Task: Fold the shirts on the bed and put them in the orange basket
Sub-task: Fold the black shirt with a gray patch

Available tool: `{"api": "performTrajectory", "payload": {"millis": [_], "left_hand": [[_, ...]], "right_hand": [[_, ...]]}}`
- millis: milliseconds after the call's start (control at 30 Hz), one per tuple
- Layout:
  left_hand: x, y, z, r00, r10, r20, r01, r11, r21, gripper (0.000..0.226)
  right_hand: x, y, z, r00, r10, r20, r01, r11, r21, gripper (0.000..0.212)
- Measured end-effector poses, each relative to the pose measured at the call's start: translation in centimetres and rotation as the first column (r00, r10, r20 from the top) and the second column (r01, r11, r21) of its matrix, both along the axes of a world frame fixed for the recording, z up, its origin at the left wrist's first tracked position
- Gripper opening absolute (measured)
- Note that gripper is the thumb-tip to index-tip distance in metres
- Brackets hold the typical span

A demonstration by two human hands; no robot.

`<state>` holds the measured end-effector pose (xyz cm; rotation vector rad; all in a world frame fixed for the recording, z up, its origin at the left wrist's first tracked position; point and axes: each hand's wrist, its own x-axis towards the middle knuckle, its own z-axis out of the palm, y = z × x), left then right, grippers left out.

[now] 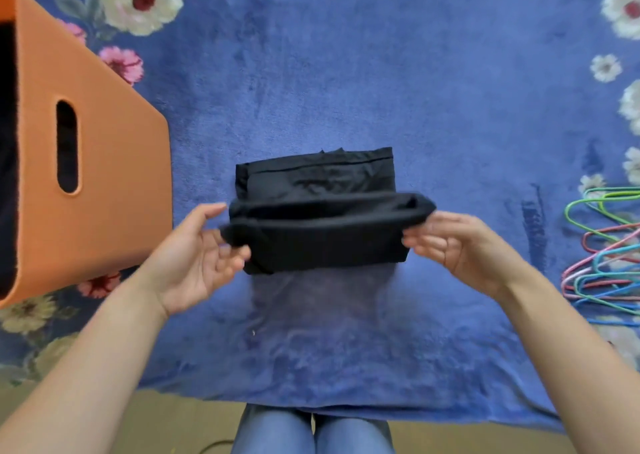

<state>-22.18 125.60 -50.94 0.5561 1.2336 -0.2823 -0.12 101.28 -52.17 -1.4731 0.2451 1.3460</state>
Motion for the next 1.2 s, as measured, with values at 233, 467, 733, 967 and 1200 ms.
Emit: {"api": "performTrajectory", "payload": {"millis": [233,467,733,967,1200], "left_hand": [[4.7,1.4,-4.3,0.974,0.102,-0.203,0.045,0.789,0.612,0.023],[3.5,-4.9,-7.5,0.921,-0.075,-0.383,0.383,0.363,0.849,0.034],[4.4,-2.8,-9.8,0.95,0.056,-0.306,0.277,0.295,0.914,0.033],[6.3,-4.5,-8.9,0.747,-0.29,-0.598,0.506,-0.335,0.795,0.046],[5.0,-3.0,-11.7,0.672,-0.307,-0.674,0.674,-0.122,0.728,0.061]], "right_hand": [[2.5,5.5,-5.2,0.8,0.362,0.478,-0.116,0.876,-0.468,0.024],[-0.1,7.0,-7.7,0.704,0.262,0.66,0.082,0.894,-0.441,0.028],[-0.9,7.8,-9.3,0.528,0.299,0.795,0.182,0.874,-0.45,0.022],[-3.7,10.1,-9.7,-0.235,0.501,0.833,-0.225,0.805,-0.548,0.046],[-0.5,6.9,-11.0,-0.131,0.793,0.595,-0.205,0.565,-0.799,0.058]]}}
